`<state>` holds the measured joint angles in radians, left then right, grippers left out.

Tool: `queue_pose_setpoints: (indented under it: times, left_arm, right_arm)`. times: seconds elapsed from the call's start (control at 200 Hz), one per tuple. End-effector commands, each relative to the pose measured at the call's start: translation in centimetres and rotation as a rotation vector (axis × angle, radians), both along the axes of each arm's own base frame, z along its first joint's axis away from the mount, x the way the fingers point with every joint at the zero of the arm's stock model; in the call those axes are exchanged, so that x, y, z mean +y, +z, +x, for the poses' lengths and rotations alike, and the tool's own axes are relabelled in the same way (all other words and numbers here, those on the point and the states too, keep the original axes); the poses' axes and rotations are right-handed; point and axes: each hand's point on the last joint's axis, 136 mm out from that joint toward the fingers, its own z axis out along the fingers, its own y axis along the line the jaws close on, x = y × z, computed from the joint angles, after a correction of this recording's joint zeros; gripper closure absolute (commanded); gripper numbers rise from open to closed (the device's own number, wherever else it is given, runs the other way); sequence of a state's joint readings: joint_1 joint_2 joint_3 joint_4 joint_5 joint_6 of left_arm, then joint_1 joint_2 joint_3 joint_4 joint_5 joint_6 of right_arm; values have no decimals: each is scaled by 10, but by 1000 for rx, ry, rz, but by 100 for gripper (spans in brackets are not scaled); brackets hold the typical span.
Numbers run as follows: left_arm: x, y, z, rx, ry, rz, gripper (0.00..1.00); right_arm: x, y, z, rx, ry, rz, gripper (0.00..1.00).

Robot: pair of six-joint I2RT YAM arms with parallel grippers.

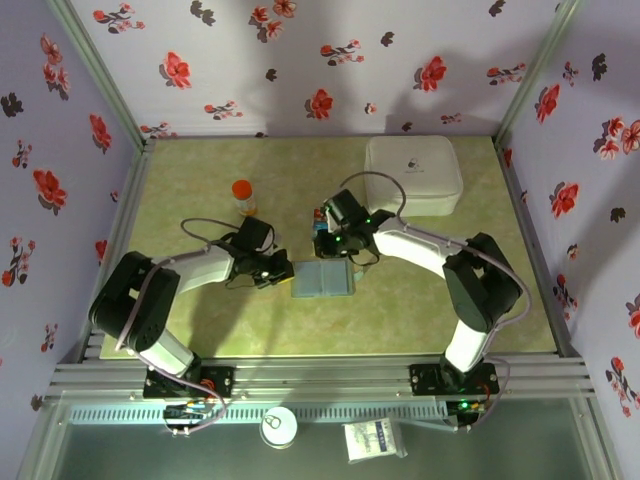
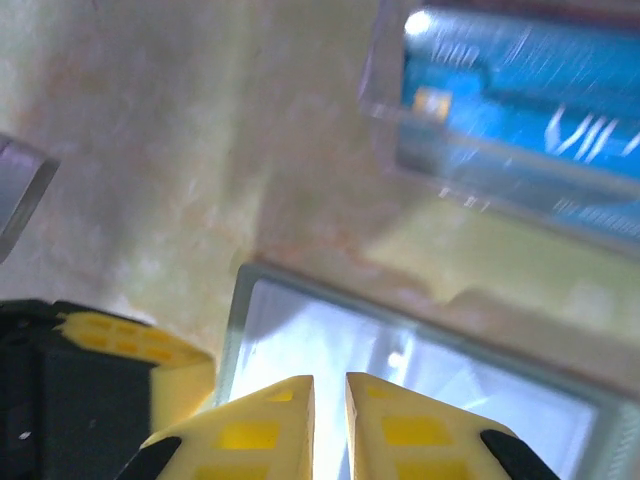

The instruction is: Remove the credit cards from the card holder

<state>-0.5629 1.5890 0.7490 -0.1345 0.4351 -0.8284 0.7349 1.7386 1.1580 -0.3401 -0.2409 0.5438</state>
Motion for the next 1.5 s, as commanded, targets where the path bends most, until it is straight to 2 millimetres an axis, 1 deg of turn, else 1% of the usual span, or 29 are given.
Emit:
queue_pose_setpoints:
  times: [0.0,0.05,0.135,0.305,0.405,0.53,0.735,0.805,0.905,1.04,1.16,1.495]
  left_arm:
    - [-10,3,4,-4,-16,-21,100]
    - [-10,0,3,4,-19,-15,100]
    - [-9,-6,1,17,-23,-5,100]
    - [-4,-13,-3,30,-23,27,100]
    - [-3,-15,-4,33,-22,32,100]
    - [-2,-15,-5,32,-22,36,100]
    - [0,-14,-5,28,-16,36,100]
    - [0,-15,-6,29,-17,38,100]
    - [0,-16,-7,32,-19,40,100]
    - [1,-17,-7,35,-17,43,100]
    - [1,-17,-7,36,-17,43,100]
    - [1,-15,-6,32,-19,42,100]
  right_arm:
    - [8,4,-11,66,-98,65,84]
    - [13,-1,-19,94,-94,64,83]
    - [16,-10,-27,112,-96,52,80]
    - [21,-25,-35,157,-111,58,74]
    - [28,-32,-39,183,-104,74,73]
    - [38,-37,-43,215,-89,105,72]
    - [48,-48,-52,262,-72,111,74]
    - [47,-53,-55,273,-73,96,75]
    - [40,-60,-56,275,-87,57,75]
    - [22,-67,-57,257,-108,-38,76]
    - [7,-69,-57,239,-122,-109,76]
    - [2,-65,-54,220,-130,-143,76]
